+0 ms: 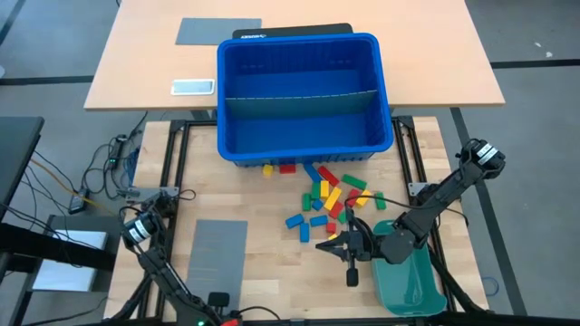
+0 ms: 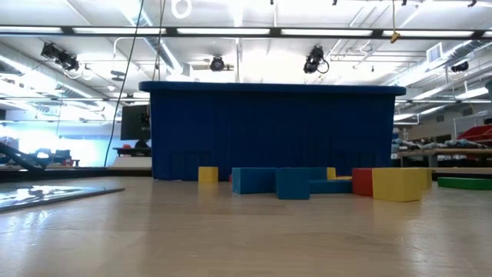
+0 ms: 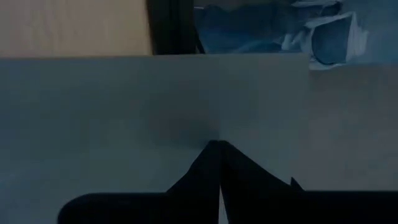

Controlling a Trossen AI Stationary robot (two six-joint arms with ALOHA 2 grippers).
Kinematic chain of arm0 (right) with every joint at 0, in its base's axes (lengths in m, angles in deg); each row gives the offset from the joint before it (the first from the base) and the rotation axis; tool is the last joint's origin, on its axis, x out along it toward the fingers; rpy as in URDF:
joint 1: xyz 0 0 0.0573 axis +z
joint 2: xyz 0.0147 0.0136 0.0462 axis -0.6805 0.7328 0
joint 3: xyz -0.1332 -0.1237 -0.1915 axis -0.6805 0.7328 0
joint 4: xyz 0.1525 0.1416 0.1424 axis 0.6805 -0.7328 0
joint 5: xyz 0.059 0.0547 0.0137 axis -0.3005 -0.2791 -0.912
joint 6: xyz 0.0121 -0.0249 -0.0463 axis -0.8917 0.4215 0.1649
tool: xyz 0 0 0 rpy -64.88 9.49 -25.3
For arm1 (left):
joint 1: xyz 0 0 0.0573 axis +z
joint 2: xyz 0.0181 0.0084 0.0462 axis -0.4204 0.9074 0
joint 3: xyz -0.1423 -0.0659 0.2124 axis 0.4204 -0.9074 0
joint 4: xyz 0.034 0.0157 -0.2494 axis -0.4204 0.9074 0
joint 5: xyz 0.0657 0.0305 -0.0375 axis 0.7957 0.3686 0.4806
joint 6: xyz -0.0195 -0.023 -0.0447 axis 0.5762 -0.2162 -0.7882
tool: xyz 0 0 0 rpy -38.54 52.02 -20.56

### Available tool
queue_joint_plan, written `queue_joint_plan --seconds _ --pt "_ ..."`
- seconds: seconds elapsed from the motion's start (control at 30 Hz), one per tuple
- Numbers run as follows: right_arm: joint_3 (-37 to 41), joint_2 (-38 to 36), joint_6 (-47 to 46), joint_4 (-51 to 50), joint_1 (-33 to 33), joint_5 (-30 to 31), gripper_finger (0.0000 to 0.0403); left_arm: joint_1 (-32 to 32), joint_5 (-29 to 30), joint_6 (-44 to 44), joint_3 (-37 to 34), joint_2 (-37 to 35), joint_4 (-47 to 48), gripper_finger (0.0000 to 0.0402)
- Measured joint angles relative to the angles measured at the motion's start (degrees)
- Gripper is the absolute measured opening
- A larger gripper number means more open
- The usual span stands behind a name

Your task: Sort Items/Unsort Items

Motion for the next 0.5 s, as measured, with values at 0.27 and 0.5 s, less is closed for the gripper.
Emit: queue_joint_plan --seconds 0.27,0.5 --pt "0.0 0.0 1.06 0.01 -0.09 -0.12 0.0 1.16 -6.43 -0.14 0.47 0.0 0.96 0.0066" --pt "0.0 0.0 1.66 -0.09 -0.13 -0.28 0.0 1.51 -8.46 6.09 8.93 0.0 6.81 0.0116"
